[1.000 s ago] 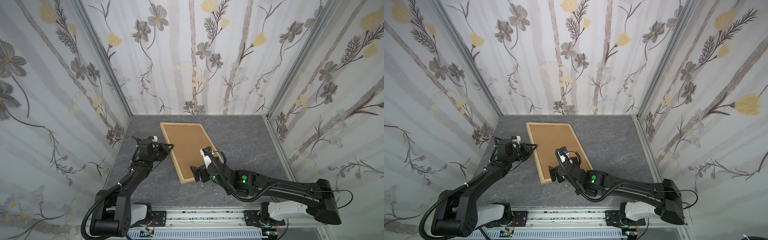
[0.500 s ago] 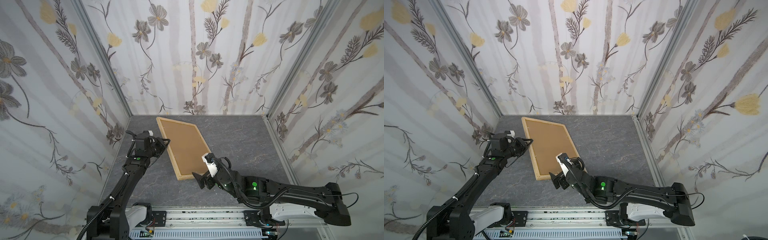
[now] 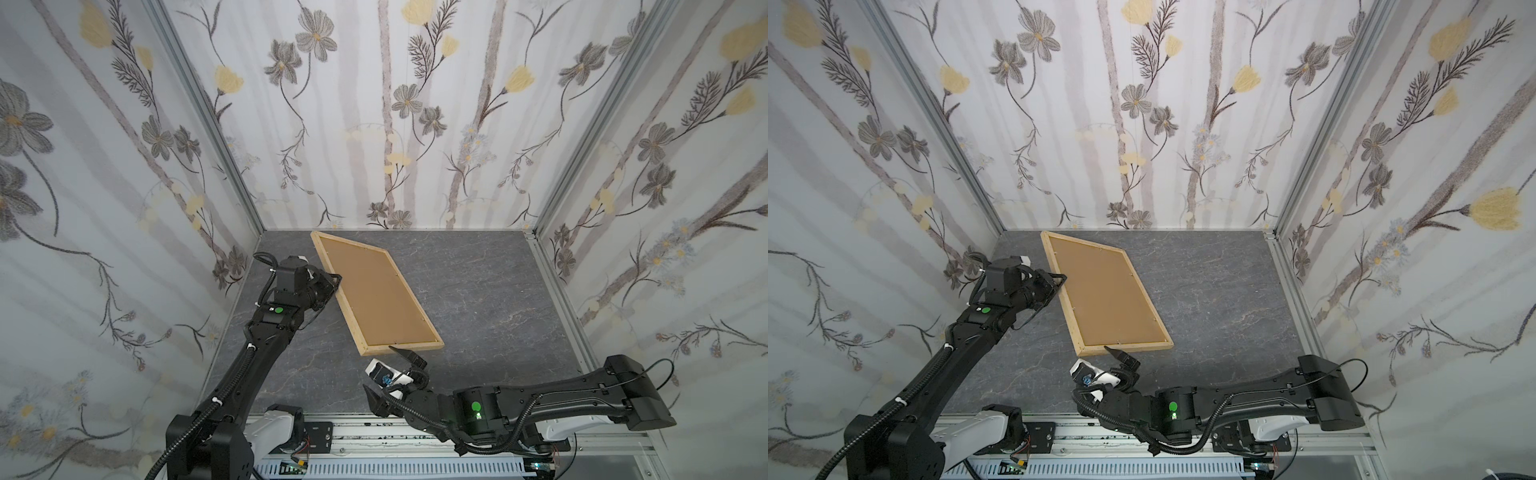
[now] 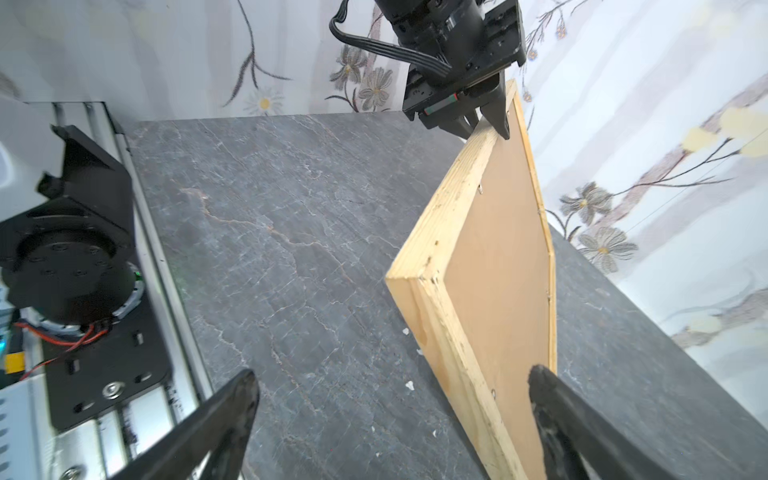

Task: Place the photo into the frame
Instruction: 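Lift the frame's near edge with the right gripper while the left holds the far edge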

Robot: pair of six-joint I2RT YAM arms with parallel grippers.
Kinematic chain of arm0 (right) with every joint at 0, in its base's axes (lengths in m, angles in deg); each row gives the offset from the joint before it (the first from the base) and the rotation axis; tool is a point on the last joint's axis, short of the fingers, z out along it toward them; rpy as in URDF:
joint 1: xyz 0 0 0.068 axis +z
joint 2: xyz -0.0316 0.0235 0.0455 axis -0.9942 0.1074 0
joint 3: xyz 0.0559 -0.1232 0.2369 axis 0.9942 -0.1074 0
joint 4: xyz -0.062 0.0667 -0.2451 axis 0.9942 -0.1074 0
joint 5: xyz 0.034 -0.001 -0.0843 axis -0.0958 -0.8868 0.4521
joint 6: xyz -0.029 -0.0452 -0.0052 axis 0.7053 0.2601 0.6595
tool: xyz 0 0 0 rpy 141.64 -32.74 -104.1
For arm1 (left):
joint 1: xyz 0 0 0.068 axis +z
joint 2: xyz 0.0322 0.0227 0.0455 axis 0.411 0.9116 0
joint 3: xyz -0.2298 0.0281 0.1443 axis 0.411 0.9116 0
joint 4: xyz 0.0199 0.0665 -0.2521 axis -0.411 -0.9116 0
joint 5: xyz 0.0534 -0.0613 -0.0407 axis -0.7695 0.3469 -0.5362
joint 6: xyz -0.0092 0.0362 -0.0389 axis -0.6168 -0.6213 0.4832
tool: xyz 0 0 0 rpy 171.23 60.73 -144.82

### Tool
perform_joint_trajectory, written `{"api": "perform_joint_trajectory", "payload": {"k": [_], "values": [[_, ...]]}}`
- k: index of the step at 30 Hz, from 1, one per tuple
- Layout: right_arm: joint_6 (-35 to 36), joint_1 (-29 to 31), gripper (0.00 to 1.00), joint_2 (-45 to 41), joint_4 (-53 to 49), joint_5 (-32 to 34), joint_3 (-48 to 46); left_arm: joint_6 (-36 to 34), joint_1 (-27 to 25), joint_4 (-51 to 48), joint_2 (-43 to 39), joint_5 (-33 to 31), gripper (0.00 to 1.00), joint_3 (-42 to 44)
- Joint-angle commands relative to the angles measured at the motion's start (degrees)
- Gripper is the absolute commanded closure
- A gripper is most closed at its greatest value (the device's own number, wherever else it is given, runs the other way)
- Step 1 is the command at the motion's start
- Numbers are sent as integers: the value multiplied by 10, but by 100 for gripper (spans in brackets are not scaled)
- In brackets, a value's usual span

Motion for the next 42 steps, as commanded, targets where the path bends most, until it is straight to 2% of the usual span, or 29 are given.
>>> {"api": "perform_joint_trajectory", "payload": {"k": [1, 8, 13, 16, 22, 32, 36, 42], "values": [[70, 5, 0, 34, 74, 87, 21, 8, -5, 43, -4, -14, 100, -13], [152, 4, 0, 107, 149, 147, 53, 12, -9, 47, -11, -13, 100, -4], [160, -10, 2, 121, 156, 135, 63, 14, -10, 51, -14, -12, 100, 0], [156, -22, 10, 133, 142, 131, 69, 17, -10, 55, -16, -7, 100, 2], [150, -37, 37, 141, 119, 106, 73, 19, -10, 60, -17, -2, 100, 4], [146, -39, 76, 147, 115, 112, 76, 20, -10, 61, -15, 1, 100, 1], [126, -47, 100, 148, 94, 106, 86, 19, -10, 61, -16, 1, 100, -2], [115, -50, 100, 137, 92, 98, 84, 20, -10, 67, -15, 7, 100, -1]]}}
